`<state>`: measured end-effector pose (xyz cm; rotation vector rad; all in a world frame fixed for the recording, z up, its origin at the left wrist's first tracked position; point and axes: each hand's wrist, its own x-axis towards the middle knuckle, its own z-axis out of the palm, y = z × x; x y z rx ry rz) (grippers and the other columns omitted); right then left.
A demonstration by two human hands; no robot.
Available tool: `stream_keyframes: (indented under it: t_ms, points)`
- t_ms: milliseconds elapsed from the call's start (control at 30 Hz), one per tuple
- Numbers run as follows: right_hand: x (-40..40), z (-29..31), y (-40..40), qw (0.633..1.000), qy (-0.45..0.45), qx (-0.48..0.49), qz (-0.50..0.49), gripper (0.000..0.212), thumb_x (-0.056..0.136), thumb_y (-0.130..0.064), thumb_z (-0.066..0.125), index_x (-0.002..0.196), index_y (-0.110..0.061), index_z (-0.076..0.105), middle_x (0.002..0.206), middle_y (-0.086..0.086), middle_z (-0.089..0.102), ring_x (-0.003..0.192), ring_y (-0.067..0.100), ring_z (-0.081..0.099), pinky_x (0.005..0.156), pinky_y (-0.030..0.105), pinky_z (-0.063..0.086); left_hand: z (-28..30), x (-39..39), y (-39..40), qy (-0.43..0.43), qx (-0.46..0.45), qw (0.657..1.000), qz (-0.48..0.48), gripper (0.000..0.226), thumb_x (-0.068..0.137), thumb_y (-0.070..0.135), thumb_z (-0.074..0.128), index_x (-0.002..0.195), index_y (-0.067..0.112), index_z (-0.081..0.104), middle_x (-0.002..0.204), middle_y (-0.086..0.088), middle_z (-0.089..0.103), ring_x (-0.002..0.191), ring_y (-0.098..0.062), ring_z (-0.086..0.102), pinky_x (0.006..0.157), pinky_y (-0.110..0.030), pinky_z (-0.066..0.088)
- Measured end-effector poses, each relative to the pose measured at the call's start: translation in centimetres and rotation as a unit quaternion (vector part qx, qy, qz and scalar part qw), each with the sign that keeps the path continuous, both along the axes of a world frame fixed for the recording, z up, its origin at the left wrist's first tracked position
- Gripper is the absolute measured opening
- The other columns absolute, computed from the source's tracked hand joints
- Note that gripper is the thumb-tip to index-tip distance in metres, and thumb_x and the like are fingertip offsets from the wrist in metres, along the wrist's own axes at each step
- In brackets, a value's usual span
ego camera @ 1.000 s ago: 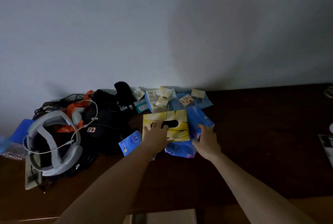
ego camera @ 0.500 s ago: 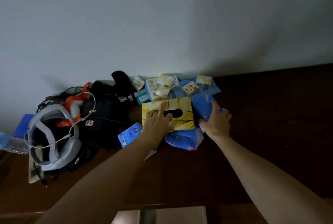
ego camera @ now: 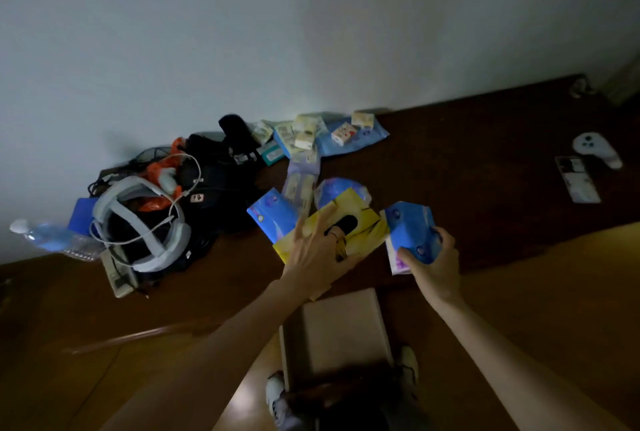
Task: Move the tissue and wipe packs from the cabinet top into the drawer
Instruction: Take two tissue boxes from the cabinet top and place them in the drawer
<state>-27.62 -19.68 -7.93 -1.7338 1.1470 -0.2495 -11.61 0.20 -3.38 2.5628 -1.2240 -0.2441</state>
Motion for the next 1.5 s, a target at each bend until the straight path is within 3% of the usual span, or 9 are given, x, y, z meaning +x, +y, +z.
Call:
stream_keyframes:
  t_ms: [200,433,533,633,733,933,1033,1167,1500]
  points:
    - [-9.6,-3.5,5.2,0.996,0.003,0.082,0.039,0.09,0.067,-0.029,0.093,0.14,-0.027,0.041,0.135,0.0,0.048,0.116,0.016,0.06,0.083,0.04,0.063,-5.5,-10.4,6.6,0.092,0.129,0.987,0.004,0.076,0.081,0.083,0.027,0.112,0.026,0.067,0.158,0.007,0.02,0.13,-0.014,0.049,0.11,-0.053,0.032]
    - [-15.7,-12.8,7.8,0.979,0.021,0.173,0.106,0.074,0.067,-0.013,0.094,0.121,-0.038,0.05,0.113,-0.022,0.066,0.103,0.011,0.067,0.08,0.03,0.061,-13.6,-21.6,11.9,0.125,0.138,0.974,0.129,0.057,0.077,0.077,0.05,0.098,0.028,0.071,0.146,0.012,0.029,0.108,-0.016,0.058,0.089,-0.041,0.053]
    - [-17.0,-17.7,8.4,0.969,0.072,0.184,0.147,0.078,0.067,-0.024,0.094,0.13,-0.026,0.048,0.118,-0.009,0.063,0.108,0.018,0.066,0.086,0.037,0.059,-17.9,-23.8,13.5,0.119,0.136,0.974,0.14,0.052,0.071,0.074,0.057,0.091,0.028,0.071,0.14,0.011,0.038,0.102,-0.019,0.058,0.08,-0.038,0.056]
    - [-17.2,-23.0,9.2,0.957,0.137,0.162,0.198,0.089,0.062,-0.05,0.089,0.135,-0.034,0.041,0.127,-0.008,0.057,0.112,0.016,0.062,0.093,0.043,0.056,-23.6,-23.9,14.5,0.125,0.131,0.97,0.16,0.049,0.064,0.07,0.063,0.088,0.027,0.071,0.143,0.006,0.039,0.115,-0.024,0.049,0.073,-0.038,0.058]
    - [-16.5,-29.2,9.9,0.952,0.152,0.169,0.205,0.091,0.059,-0.056,0.086,0.133,-0.042,0.036,0.128,-0.01,0.055,0.107,0.008,0.062,0.081,0.031,0.058,-30.3,-22.9,15.6,0.119,0.149,0.971,0.144,0.051,0.061,0.065,0.064,0.093,0.025,0.074,0.158,0.001,0.028,0.138,-0.028,0.033,0.082,-0.044,0.059]
    - [-13.1,-41.9,11.3,0.955,0.157,0.131,0.217,0.101,0.057,-0.06,0.084,0.141,-0.028,0.039,0.128,-0.008,0.051,0.114,0.014,0.057,0.089,0.029,0.052,-43.2,-19.9,16.2,0.142,0.19,0.958,0.164,0.066,0.072,0.071,0.064,0.119,0.026,0.07,0.167,0.008,0.004,0.149,-0.026,0.019,0.1,-0.048,0.051]
    - [-11.1,-48.1,11.8,0.957,0.161,0.094,0.221,0.108,0.055,-0.067,0.078,0.144,-0.024,0.037,0.134,0.0,0.052,0.116,0.021,0.057,0.092,0.04,0.053,-49.1,-18.0,15.5,0.145,0.217,0.952,0.163,0.075,0.076,0.072,0.062,0.133,0.023,0.061,0.168,0.005,-0.003,0.151,-0.03,0.009,0.109,-0.052,0.041]
    - [-8.8,-55.3,11.8,0.948,0.188,0.08,0.243,0.111,0.063,-0.069,0.078,0.15,-0.025,0.026,0.139,0.005,0.051,0.105,0.021,0.058,0.075,0.034,0.052,-55.6,-16.3,14.1,0.089,0.215,0.958,0.169,0.076,0.075,0.077,0.052,0.126,0.021,0.065,0.165,0.001,0.01,0.146,-0.033,0.017,0.111,-0.054,0.032]
    - [-7.1,-66.2,11.3,0.955,0.166,0.015,0.245,0.109,0.058,-0.064,0.077,0.148,-0.026,0.028,0.139,0.006,0.049,0.115,0.029,0.057,0.096,0.038,0.049,-66.7,-17.3,12.9,0.035,0.174,0.953,0.247,0.073,0.078,0.083,0.045,0.121,0.029,0.07,0.164,0.001,0.021,0.145,-0.027,0.021,0.106,-0.051,0.03]
